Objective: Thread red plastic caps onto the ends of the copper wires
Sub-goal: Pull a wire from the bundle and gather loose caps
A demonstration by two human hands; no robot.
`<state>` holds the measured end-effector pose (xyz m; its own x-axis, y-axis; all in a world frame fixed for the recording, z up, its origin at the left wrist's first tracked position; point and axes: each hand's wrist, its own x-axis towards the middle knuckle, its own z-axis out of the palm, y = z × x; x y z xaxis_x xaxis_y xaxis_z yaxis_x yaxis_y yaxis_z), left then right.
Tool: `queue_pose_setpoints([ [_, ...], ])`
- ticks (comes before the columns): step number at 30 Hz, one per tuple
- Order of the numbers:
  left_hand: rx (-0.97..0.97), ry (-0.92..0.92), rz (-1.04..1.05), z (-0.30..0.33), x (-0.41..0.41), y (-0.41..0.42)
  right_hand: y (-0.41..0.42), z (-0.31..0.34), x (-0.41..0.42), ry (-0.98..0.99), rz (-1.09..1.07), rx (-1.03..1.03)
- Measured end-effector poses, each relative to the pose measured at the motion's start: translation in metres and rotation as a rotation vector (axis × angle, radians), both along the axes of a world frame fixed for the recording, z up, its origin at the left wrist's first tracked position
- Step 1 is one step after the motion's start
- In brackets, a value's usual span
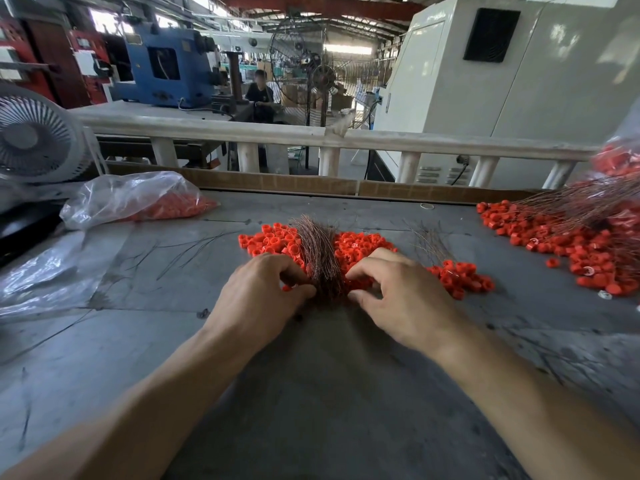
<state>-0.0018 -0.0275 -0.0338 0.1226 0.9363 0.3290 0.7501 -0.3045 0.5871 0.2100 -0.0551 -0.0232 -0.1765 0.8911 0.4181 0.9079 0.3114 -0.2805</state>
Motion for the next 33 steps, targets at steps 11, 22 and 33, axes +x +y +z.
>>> queue_pose_setpoints([
  [11, -0.023, -0.040, 0.010, 0.000, -0.002, 0.005, -0.001, 0.001, -0.004, 0.054, 0.030, 0.030],
  [22, 0.101, -0.032, 0.065, 0.010, 0.001, -0.006, -0.002, 0.002, -0.018, 0.126, 0.090, 0.125],
  [33, 0.391, -0.062, -0.098, 0.029, 0.015, -0.031, -0.004, 0.005, -0.026, 0.498, 0.247, 0.071],
])
